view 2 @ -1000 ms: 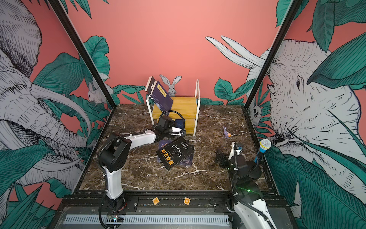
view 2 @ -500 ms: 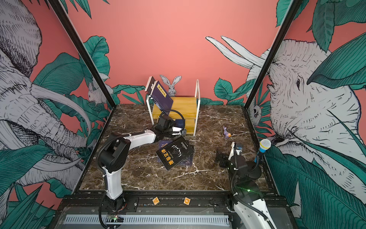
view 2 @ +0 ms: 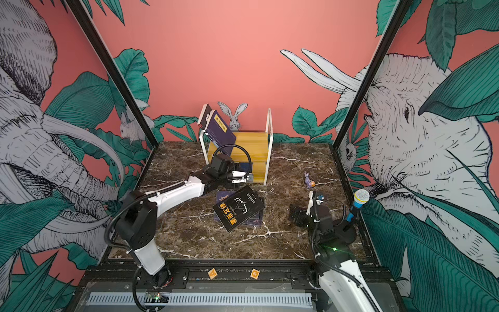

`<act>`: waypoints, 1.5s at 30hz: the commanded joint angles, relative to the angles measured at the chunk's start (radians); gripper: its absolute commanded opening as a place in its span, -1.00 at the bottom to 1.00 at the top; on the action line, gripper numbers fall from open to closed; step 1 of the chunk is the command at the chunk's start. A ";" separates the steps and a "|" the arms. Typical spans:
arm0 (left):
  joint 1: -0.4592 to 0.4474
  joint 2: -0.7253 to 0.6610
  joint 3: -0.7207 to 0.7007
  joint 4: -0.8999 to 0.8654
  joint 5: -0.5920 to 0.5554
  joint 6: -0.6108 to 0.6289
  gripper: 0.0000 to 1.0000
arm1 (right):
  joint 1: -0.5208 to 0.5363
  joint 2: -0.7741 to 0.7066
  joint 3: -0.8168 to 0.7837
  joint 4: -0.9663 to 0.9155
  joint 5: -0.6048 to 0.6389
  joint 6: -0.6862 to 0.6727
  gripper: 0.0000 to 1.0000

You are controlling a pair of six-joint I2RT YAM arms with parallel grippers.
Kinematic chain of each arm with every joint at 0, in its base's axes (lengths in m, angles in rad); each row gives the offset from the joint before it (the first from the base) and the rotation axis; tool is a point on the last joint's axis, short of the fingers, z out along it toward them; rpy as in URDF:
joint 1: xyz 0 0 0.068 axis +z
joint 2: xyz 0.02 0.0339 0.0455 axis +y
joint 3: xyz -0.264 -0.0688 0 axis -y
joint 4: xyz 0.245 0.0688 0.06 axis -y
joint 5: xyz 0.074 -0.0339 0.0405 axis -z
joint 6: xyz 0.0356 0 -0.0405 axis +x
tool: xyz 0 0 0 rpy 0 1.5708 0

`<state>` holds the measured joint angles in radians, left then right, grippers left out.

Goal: Stacking books/files
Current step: Move the book to the bookshelf, then rotate the book on the books.

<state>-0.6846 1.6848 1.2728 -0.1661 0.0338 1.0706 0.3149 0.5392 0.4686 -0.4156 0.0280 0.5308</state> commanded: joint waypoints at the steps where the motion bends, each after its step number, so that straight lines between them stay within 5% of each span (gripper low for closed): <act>1: -0.040 -0.135 -0.009 -0.235 0.008 -0.157 0.59 | -0.001 0.105 0.051 0.046 -0.116 0.129 0.76; 6: -0.040 -0.318 -0.043 -0.369 -0.020 -0.376 0.79 | 0.009 0.307 0.086 0.183 -0.310 0.230 0.61; 10: 0.062 -0.446 -0.110 -0.441 0.126 -0.482 0.93 | 0.030 0.444 0.127 0.256 -0.345 0.212 0.60; 24: 0.393 -0.692 -0.329 -0.478 0.398 -0.555 0.99 | 0.039 0.838 0.143 0.699 -0.492 0.333 0.35; 33: 0.593 -0.730 -0.387 -0.417 0.523 -0.668 0.99 | 0.032 1.068 0.174 0.929 -0.627 0.421 0.17; 45: 0.604 -0.707 -0.394 -0.391 0.538 -0.683 0.99 | 0.023 1.201 0.117 1.221 -0.760 0.577 0.05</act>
<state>-0.0879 0.9779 0.8902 -0.5686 0.5438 0.4065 0.3424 1.7443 0.6189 0.6552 -0.6827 1.0431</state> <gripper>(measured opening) 0.992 0.531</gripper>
